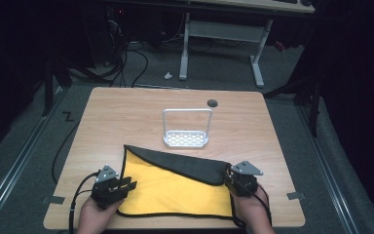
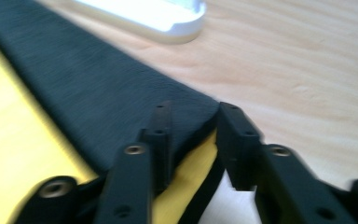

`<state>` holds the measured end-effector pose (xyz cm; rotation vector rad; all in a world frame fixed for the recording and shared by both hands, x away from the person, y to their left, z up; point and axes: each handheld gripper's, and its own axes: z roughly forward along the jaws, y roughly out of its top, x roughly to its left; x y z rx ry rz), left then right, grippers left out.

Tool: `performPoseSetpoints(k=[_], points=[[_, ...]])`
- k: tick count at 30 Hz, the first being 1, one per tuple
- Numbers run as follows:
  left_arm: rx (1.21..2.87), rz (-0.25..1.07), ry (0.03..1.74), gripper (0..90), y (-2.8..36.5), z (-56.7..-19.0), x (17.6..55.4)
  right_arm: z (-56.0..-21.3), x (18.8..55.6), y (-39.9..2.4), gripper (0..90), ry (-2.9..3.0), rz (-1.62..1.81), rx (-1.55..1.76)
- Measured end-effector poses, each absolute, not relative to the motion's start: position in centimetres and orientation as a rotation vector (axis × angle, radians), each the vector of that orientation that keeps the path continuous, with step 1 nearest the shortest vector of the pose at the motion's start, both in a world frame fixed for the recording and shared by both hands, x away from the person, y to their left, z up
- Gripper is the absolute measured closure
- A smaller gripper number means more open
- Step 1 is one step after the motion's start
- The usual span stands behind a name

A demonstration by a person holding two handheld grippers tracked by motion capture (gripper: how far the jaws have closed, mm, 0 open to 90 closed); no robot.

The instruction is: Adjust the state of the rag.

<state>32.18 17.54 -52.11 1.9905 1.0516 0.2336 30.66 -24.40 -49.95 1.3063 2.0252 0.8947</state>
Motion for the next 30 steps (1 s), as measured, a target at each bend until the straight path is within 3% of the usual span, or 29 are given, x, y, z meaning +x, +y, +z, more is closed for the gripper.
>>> performPoseSetpoints(k=[2,3,9,20,30], points=[[2.017,0.285,1.042,70.1,17.0,-52.4,32.2,-50.2,29.7,-24.4,88.0,2.065,0.873,1.277],[2.032,0.306,1.038,74.2,16.8,-52.6,32.2,-50.4,29.3,-24.4,90.0,2.075,0.863,1.274],[2.085,0.350,1.030,87.0,16.6,-53.1,31.8,-52.4,29.2,-25.2,90.0,2.142,0.833,1.354],[2.125,0.227,0.977,87.2,17.7,-52.8,28.0,-52.4,25.5,-25.7,90.0,2.147,0.835,1.357],[2.049,0.270,1.032,72.3,17.9,-53.1,29.6,-51.6,25.6,-23.3,66.5,2.139,0.942,1.235]])
